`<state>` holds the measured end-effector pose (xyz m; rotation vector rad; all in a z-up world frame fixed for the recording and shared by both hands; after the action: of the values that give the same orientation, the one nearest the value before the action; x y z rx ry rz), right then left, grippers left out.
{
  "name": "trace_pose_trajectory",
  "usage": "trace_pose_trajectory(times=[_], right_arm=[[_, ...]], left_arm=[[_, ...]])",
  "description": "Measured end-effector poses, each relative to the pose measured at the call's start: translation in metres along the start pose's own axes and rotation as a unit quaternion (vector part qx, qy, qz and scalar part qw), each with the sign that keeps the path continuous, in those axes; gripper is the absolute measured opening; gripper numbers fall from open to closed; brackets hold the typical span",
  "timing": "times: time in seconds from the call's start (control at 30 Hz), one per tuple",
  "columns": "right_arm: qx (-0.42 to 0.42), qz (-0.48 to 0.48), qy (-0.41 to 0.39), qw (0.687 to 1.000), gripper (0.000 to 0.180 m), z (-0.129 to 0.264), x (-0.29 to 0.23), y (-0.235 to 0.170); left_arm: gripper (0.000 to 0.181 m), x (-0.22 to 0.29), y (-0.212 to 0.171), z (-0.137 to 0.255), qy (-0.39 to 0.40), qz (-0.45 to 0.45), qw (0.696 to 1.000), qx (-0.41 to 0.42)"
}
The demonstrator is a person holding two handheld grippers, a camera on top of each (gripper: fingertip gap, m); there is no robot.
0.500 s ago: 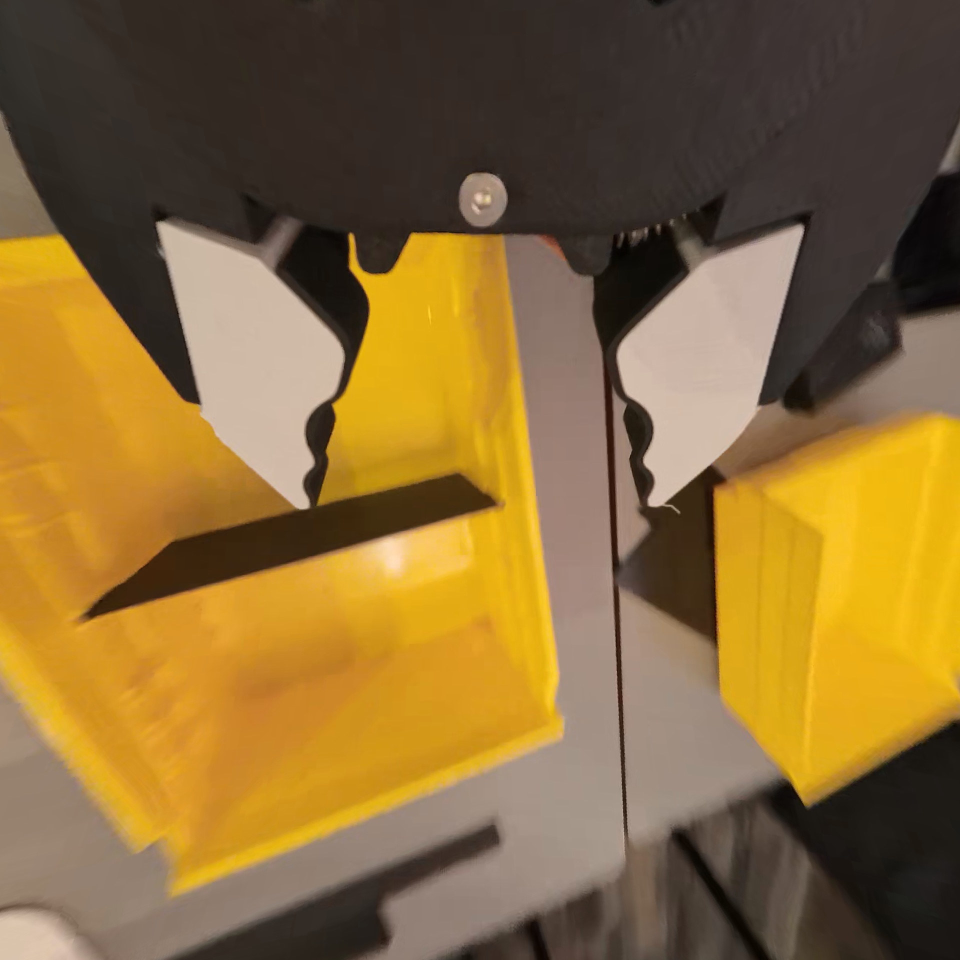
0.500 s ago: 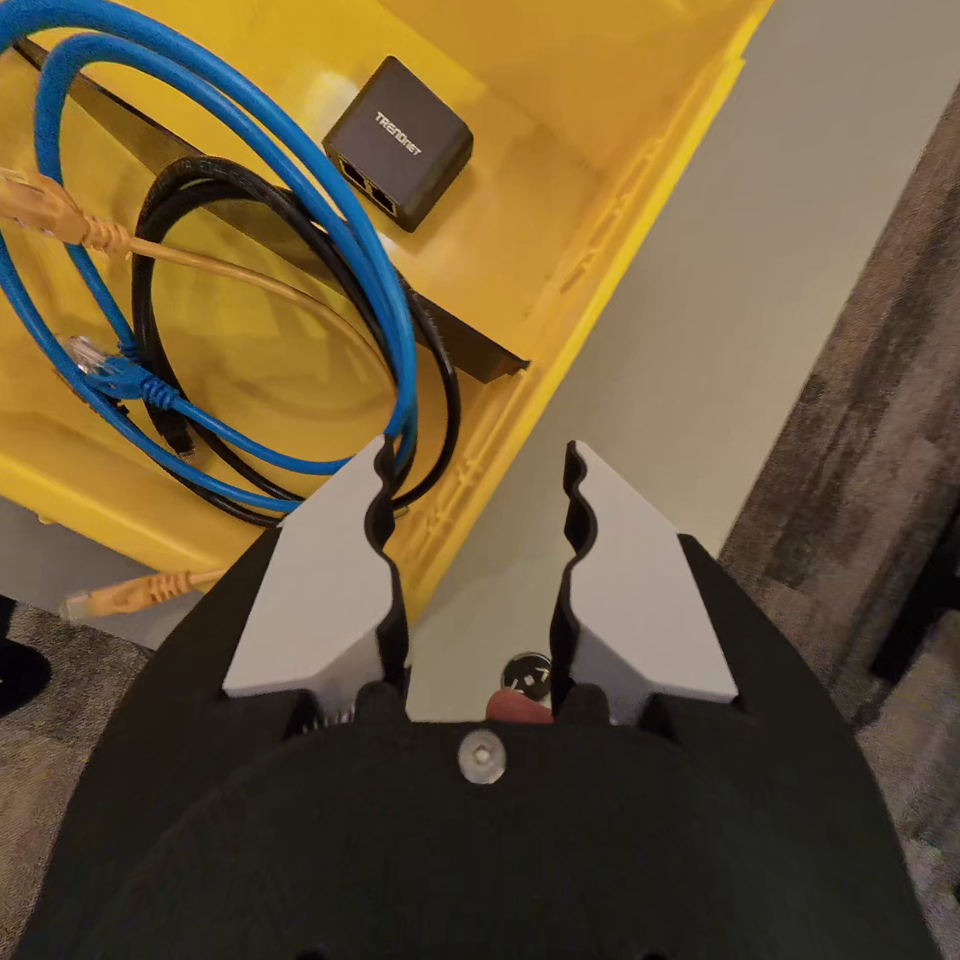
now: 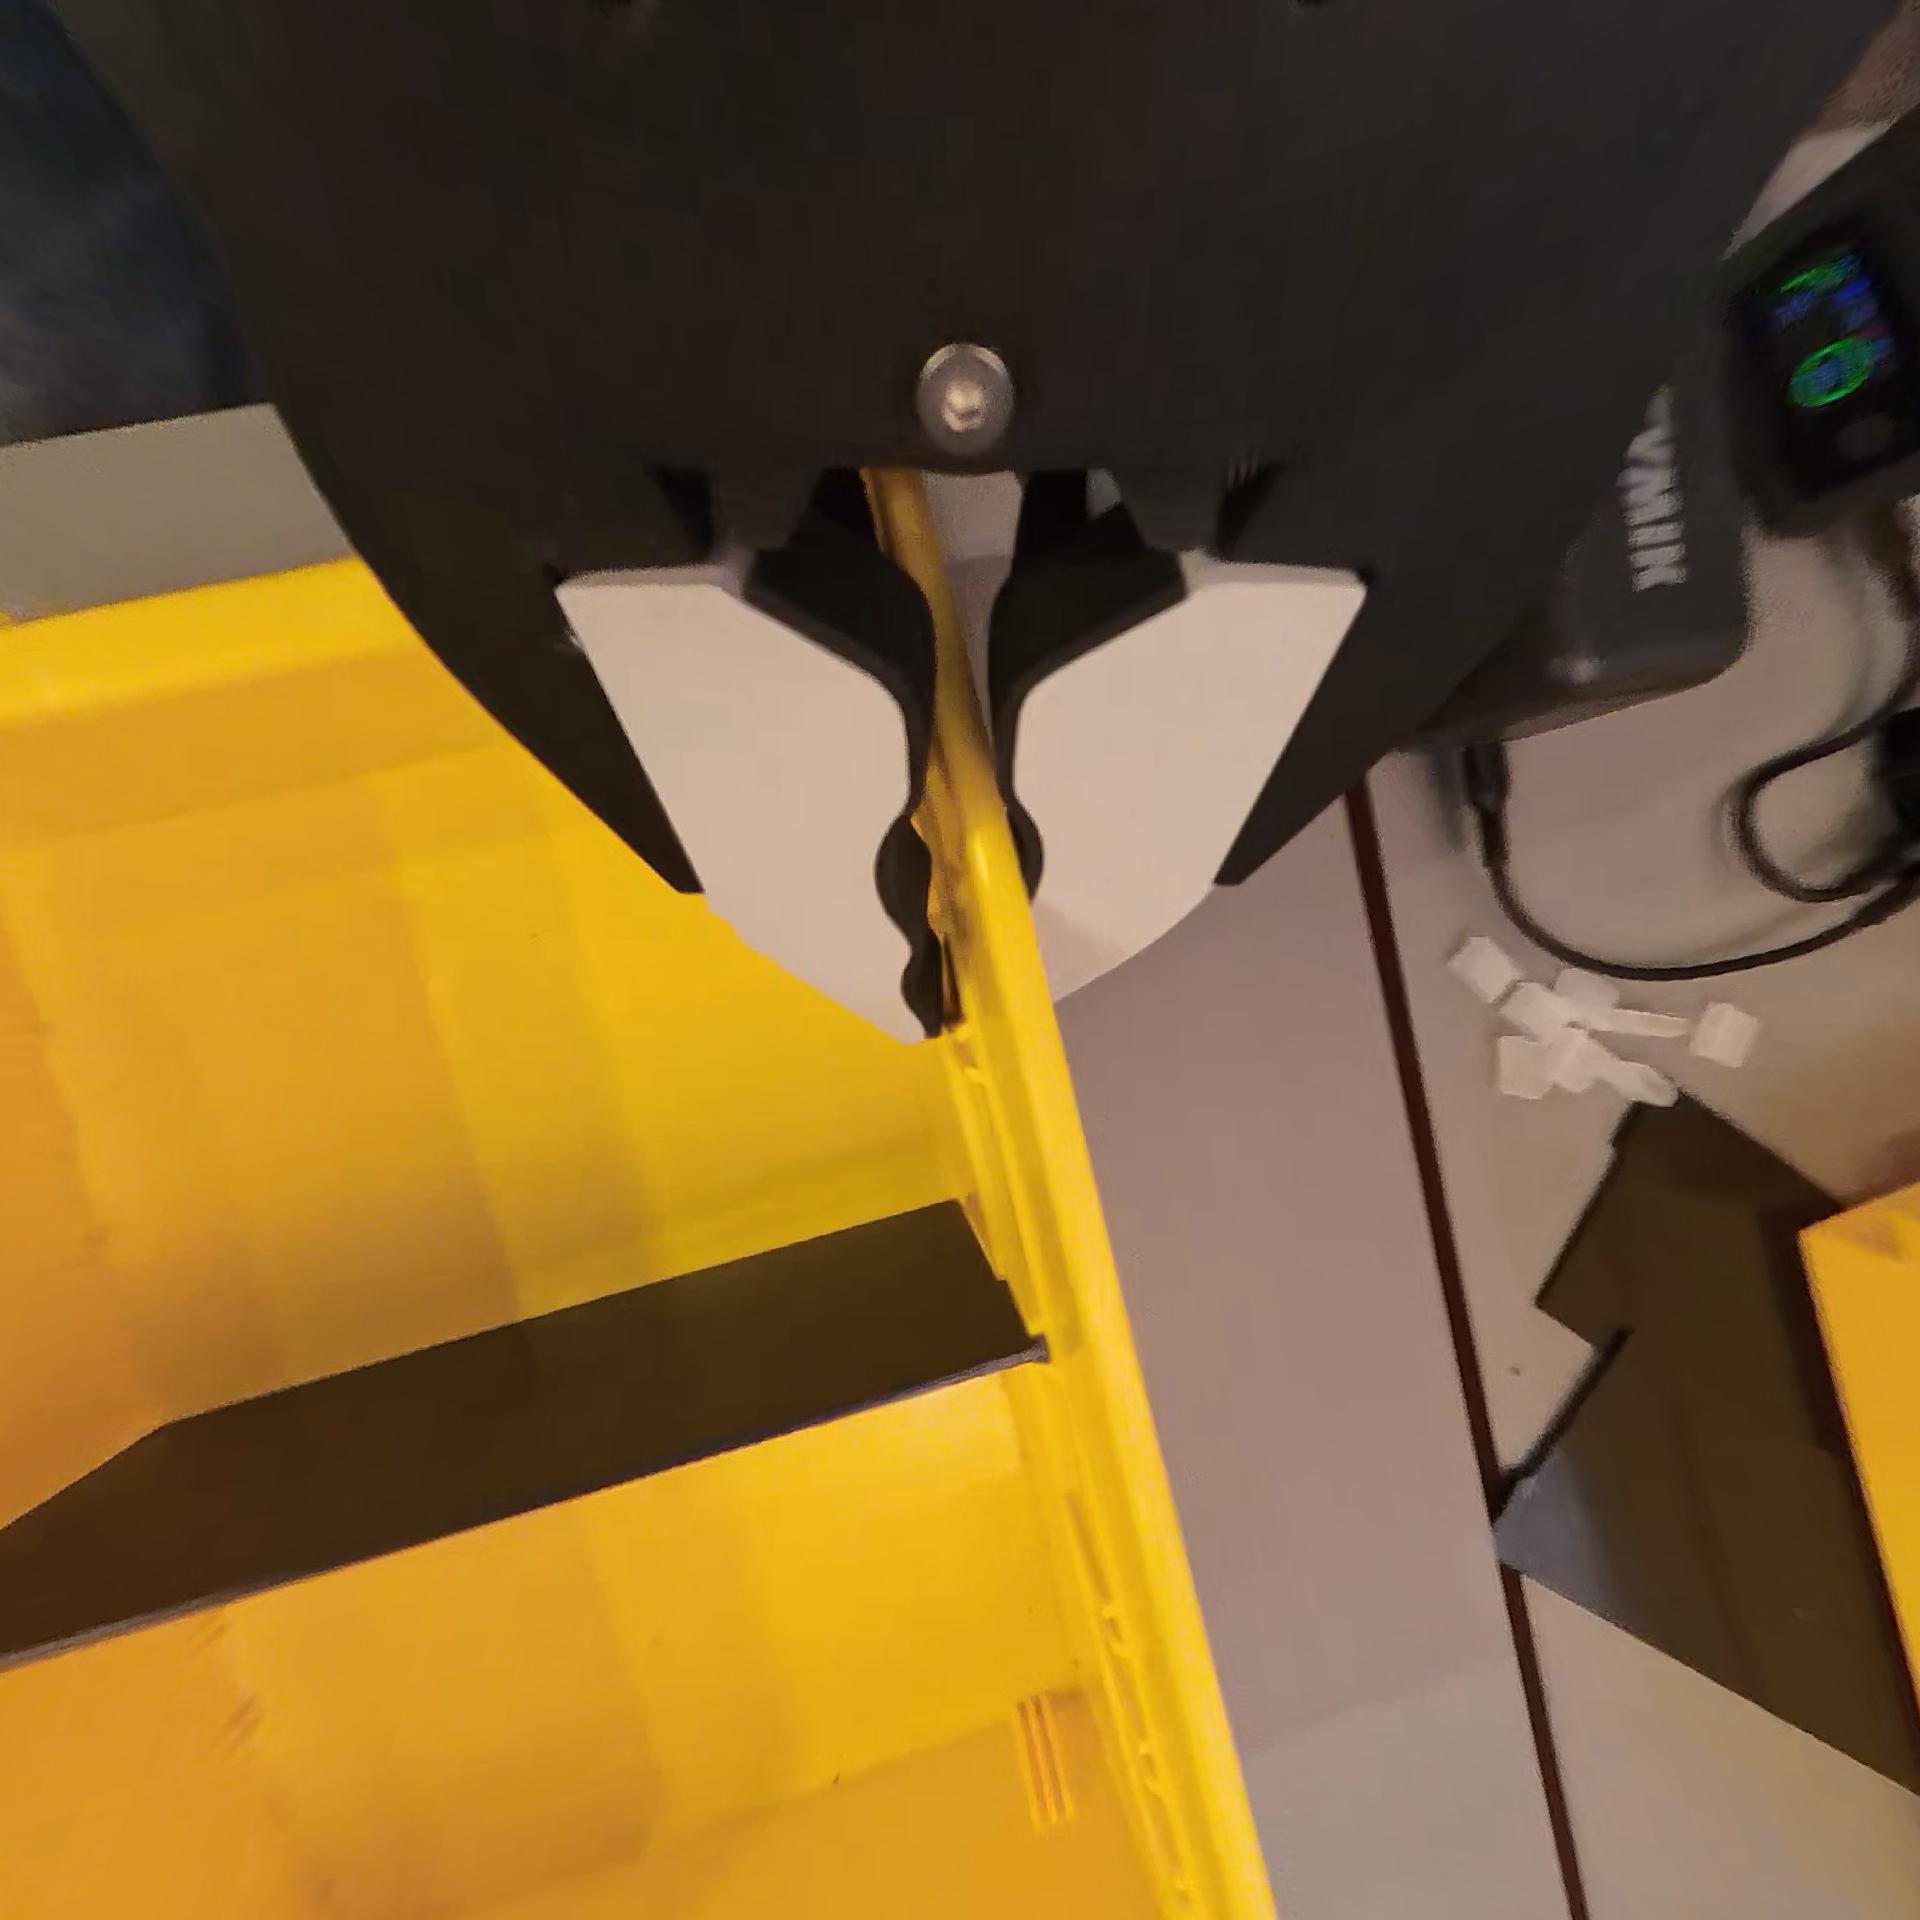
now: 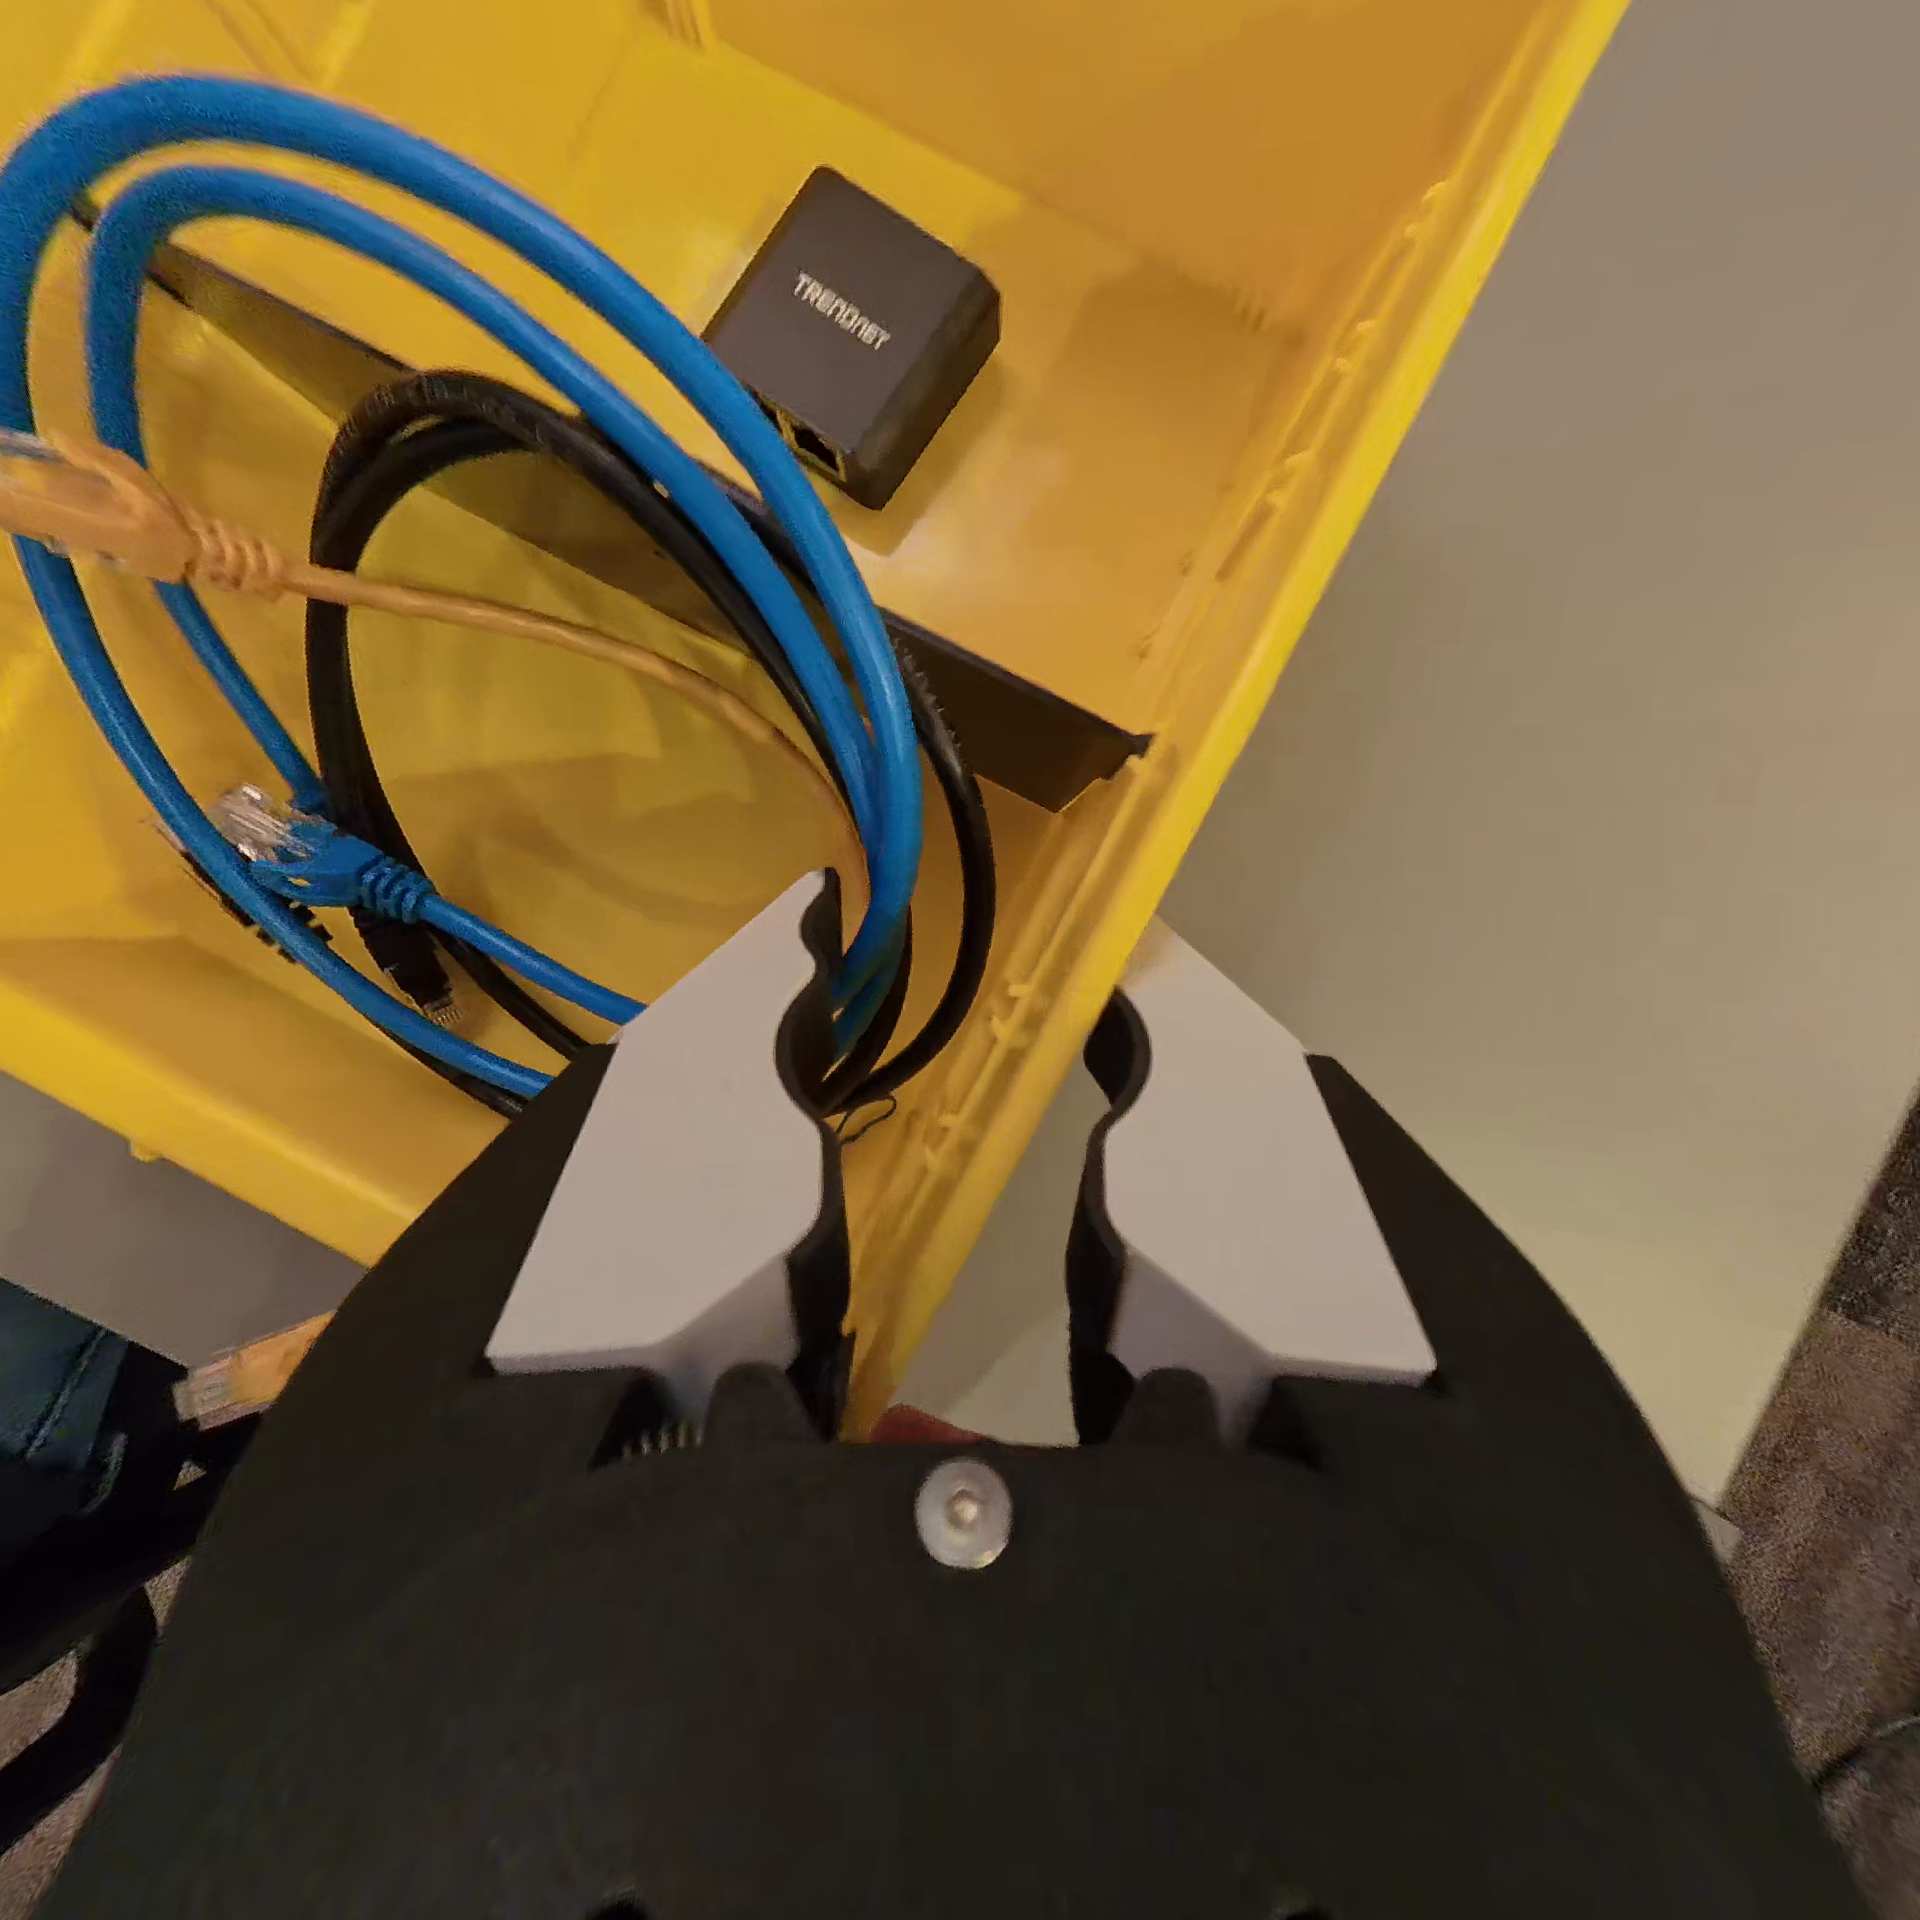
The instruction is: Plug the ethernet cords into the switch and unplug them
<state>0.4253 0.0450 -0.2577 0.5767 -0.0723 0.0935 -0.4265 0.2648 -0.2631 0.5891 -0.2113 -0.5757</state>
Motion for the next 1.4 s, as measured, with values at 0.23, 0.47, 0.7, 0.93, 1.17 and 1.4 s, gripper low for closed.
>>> trace_pose_trajectory(times=[0.23, 0.47, 0.7, 0.93, 1.17, 1.4], right_arm=[[0.027, 0.022, 0.034, 0.999, 0.057, -0.026, -0.066, 0.021], [0.075, 0.043, 0.092, 0.992, 0.076, -0.04, -0.162, 0.065], [0.117, 0.047, 0.201, 0.971, 0.111, -0.047, -0.29, 0.113], [0.172, 0.045, 0.264, 0.948, 0.132, -0.042, -0.414, 0.167], [0.155, 0.049, 0.373, 0.913, 0.145, -0.019, -0.503, 0.191], [0.25, 0.079, 0.333, 0.906, 0.139, 0.028, -0.454, 0.199]], left_arm=[[0.003, 0.002, 0.007, 0.009, -0.016, 0.015, 0.997, 0.07], [0.005, 0.007, 0.02, 0.046, 0.012, 0.028, 0.989, 0.146], [0.005, 0.004, 0.01, 0.099, 0.026, 0.07, 0.971, 0.226], [0.005, -0.007, 0.003, 0.168, 0.046, 0.103, 0.945, 0.306], [0.005, 0.005, 0.015, 0.216, 0.061, 0.084, 0.934, 0.341], [0.005, 0.083, 0.081, 0.228, 0.02, 0.012, 0.927, 0.375]])
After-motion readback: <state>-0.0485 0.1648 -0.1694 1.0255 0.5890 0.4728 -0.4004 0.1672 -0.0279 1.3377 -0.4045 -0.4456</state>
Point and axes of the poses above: each gripper's, where its closed fingertips meet, z back along the fingers, y out of its top, x = y × z across the jaws, the point moved 2 cm from there along z, back along the fingers, and after that the axes turned 8 degrees about -y, right-handed, at the moved point
